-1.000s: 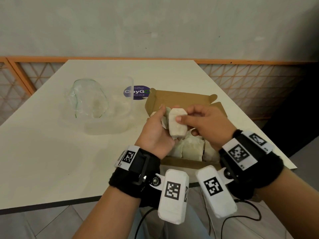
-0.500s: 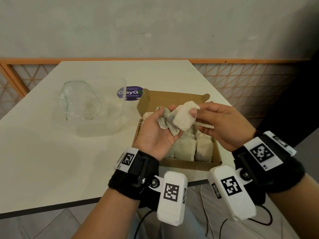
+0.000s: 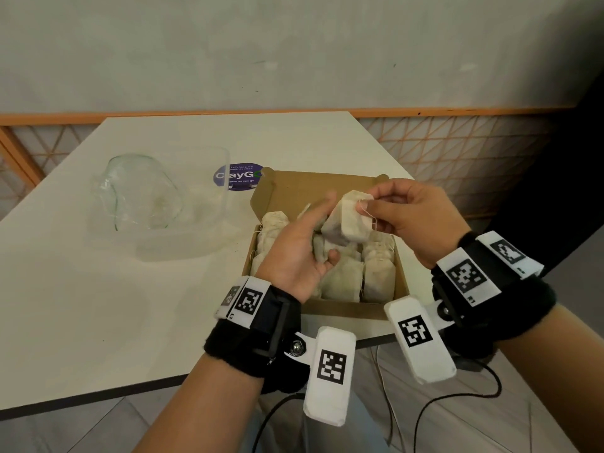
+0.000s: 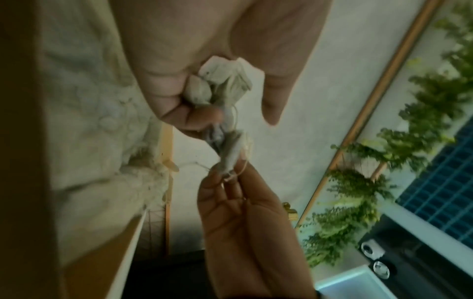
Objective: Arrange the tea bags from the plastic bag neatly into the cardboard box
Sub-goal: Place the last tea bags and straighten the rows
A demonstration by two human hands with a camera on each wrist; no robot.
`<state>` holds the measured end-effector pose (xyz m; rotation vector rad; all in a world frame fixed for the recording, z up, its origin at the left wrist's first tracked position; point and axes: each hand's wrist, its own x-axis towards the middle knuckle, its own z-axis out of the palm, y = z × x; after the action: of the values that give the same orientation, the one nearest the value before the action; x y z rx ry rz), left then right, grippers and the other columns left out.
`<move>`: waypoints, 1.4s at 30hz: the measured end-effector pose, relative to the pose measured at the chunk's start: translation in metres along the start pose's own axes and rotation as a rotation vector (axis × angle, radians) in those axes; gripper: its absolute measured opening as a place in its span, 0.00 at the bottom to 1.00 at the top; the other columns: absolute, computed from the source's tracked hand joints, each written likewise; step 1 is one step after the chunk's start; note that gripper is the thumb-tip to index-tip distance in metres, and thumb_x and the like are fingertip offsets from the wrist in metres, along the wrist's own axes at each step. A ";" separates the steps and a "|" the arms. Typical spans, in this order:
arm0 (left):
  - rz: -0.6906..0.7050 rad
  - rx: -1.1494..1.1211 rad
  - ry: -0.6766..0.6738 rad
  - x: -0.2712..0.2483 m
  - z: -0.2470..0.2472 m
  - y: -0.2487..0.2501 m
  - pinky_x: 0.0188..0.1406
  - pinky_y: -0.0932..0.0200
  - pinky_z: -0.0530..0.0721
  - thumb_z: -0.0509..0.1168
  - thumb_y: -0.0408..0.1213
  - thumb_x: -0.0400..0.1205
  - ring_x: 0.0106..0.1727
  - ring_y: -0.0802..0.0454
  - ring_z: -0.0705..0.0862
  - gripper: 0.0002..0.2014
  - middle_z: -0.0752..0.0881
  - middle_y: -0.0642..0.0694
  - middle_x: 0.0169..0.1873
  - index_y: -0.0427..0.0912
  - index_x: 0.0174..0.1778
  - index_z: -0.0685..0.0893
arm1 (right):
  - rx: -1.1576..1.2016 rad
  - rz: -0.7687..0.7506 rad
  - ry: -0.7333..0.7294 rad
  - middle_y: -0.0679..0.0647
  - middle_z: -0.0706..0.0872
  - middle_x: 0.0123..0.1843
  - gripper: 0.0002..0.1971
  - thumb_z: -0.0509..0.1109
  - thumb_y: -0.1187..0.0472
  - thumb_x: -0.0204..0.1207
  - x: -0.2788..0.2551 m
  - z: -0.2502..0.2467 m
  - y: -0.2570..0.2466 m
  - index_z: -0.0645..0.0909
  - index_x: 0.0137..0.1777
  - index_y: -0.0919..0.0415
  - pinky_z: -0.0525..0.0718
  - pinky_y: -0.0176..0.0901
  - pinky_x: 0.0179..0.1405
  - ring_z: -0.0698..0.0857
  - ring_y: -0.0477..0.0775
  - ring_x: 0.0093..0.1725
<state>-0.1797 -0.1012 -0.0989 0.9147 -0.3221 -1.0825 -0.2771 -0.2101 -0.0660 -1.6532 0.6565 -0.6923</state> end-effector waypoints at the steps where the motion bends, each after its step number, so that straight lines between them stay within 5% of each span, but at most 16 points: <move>1: 0.015 0.075 0.026 0.001 -0.001 0.000 0.21 0.70 0.71 0.69 0.40 0.78 0.28 0.58 0.77 0.05 0.84 0.46 0.34 0.44 0.41 0.82 | -0.003 0.006 -0.019 0.54 0.85 0.33 0.07 0.73 0.70 0.71 0.001 -0.002 -0.001 0.81 0.37 0.59 0.83 0.31 0.31 0.82 0.43 0.28; 4: 0.048 0.118 0.080 0.001 -0.004 0.001 0.17 0.71 0.68 0.69 0.31 0.77 0.29 0.58 0.77 0.06 0.84 0.45 0.36 0.44 0.36 0.80 | -0.038 0.002 0.032 0.53 0.85 0.33 0.07 0.72 0.69 0.73 0.006 -0.008 -0.003 0.80 0.37 0.58 0.84 0.35 0.33 0.83 0.44 0.29; 8: 0.070 0.004 0.064 -0.003 -0.007 0.007 0.15 0.71 0.67 0.70 0.33 0.75 0.27 0.60 0.81 0.07 0.88 0.50 0.33 0.47 0.31 0.83 | -0.125 0.007 0.131 0.54 0.84 0.33 0.07 0.70 0.70 0.75 0.013 -0.019 -0.001 0.78 0.38 0.59 0.84 0.36 0.29 0.82 0.45 0.27; 13: 0.099 0.162 0.128 -0.001 0.004 0.002 0.18 0.70 0.66 0.73 0.36 0.74 0.32 0.61 0.81 0.05 0.89 0.54 0.35 0.50 0.35 0.85 | 0.025 0.059 -0.047 0.49 0.86 0.27 0.05 0.69 0.71 0.75 0.004 -0.005 0.001 0.79 0.40 0.62 0.84 0.31 0.26 0.83 0.42 0.25; 20: 0.187 0.250 0.220 -0.002 0.012 -0.005 0.15 0.72 0.69 0.74 0.35 0.75 0.23 0.64 0.81 0.04 0.87 0.52 0.27 0.47 0.38 0.86 | -0.027 0.023 -0.109 0.57 0.90 0.41 0.09 0.72 0.55 0.73 -0.009 -0.004 -0.006 0.86 0.48 0.61 0.86 0.39 0.38 0.86 0.48 0.38; 25: 0.133 0.191 0.255 0.003 -0.001 -0.010 0.13 0.70 0.65 0.72 0.41 0.77 0.26 0.59 0.79 0.06 0.87 0.49 0.32 0.43 0.40 0.86 | -0.243 0.007 -0.096 0.59 0.90 0.35 0.05 0.75 0.68 0.69 -0.011 -0.024 0.004 0.87 0.39 0.58 0.82 0.37 0.41 0.84 0.48 0.33; 28: 0.145 0.030 0.294 0.006 -0.019 -0.005 0.17 0.69 0.70 0.69 0.42 0.79 0.32 0.58 0.81 0.06 0.85 0.50 0.32 0.43 0.43 0.85 | -0.410 0.052 -0.147 0.71 0.88 0.41 0.02 0.77 0.65 0.68 -0.013 -0.039 0.017 0.86 0.39 0.60 0.84 0.52 0.57 0.86 0.62 0.39; 31: 0.131 -0.057 0.266 0.006 -0.030 0.000 0.14 0.71 0.67 0.65 0.42 0.82 0.25 0.63 0.77 0.05 0.82 0.51 0.30 0.46 0.44 0.84 | -0.461 0.118 -0.214 0.71 0.88 0.45 0.05 0.77 0.65 0.67 -0.021 -0.041 0.030 0.87 0.42 0.58 0.80 0.62 0.63 0.85 0.72 0.51; 34: 0.110 -0.040 0.262 0.006 -0.030 0.002 0.13 0.74 0.64 0.65 0.39 0.82 0.25 0.63 0.76 0.05 0.80 0.52 0.29 0.44 0.43 0.84 | -0.448 0.124 -0.207 0.67 0.90 0.44 0.05 0.77 0.67 0.68 -0.023 -0.043 0.032 0.87 0.43 0.60 0.80 0.59 0.64 0.87 0.68 0.51; 37: 0.128 0.240 0.193 0.005 -0.021 -0.001 0.16 0.72 0.66 0.70 0.36 0.78 0.24 0.62 0.71 0.03 0.78 0.55 0.24 0.44 0.39 0.84 | -0.365 0.118 -0.184 0.62 0.91 0.43 0.04 0.76 0.68 0.68 -0.019 -0.045 0.028 0.87 0.41 0.61 0.81 0.53 0.63 0.89 0.60 0.47; 40: 0.172 0.515 0.049 0.004 -0.008 -0.004 0.22 0.73 0.73 0.72 0.34 0.76 0.25 0.65 0.80 0.03 0.85 0.58 0.24 0.42 0.44 0.87 | -0.321 0.092 -0.205 0.55 0.89 0.36 0.04 0.76 0.68 0.68 -0.014 -0.043 0.020 0.86 0.40 0.61 0.80 0.35 0.47 0.84 0.43 0.35; 42: 0.155 0.685 -0.046 0.008 -0.003 -0.006 0.41 0.68 0.83 0.76 0.39 0.72 0.40 0.60 0.89 0.13 0.91 0.52 0.37 0.40 0.50 0.88 | -0.287 0.070 -0.220 0.46 0.87 0.28 0.04 0.75 0.69 0.69 -0.012 -0.041 0.012 0.85 0.41 0.62 0.75 0.22 0.32 0.80 0.36 0.27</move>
<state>-0.1775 -0.1072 -0.1069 1.4420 -0.8193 -0.8538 -0.3164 -0.2303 -0.0725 -1.9275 0.6731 -0.3700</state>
